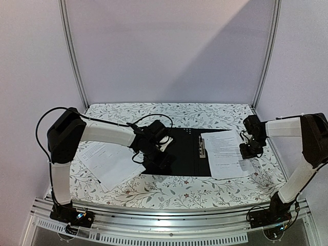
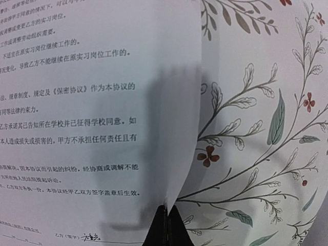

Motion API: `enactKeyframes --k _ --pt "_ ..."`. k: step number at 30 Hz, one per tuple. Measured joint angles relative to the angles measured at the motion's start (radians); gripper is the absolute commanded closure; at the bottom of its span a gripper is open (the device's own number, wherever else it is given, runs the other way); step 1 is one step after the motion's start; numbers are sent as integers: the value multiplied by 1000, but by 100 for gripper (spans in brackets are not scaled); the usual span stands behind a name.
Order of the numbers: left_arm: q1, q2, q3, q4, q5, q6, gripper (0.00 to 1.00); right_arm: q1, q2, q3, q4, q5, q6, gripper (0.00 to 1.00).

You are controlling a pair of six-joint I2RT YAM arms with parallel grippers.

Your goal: Put the files into the folder

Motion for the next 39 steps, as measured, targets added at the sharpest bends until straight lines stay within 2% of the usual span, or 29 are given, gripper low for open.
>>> enactKeyframes --k 9,23,39 --pt "0 0 0 0 -1 0 48 -1 14 16 0 -29 14 100" --pt "0 0 0 1 -1 0 48 -1 6 39 -3 -176 80 100" --pt "0 0 0 0 -1 7 48 -1 6 76 -14 -179 81 100"
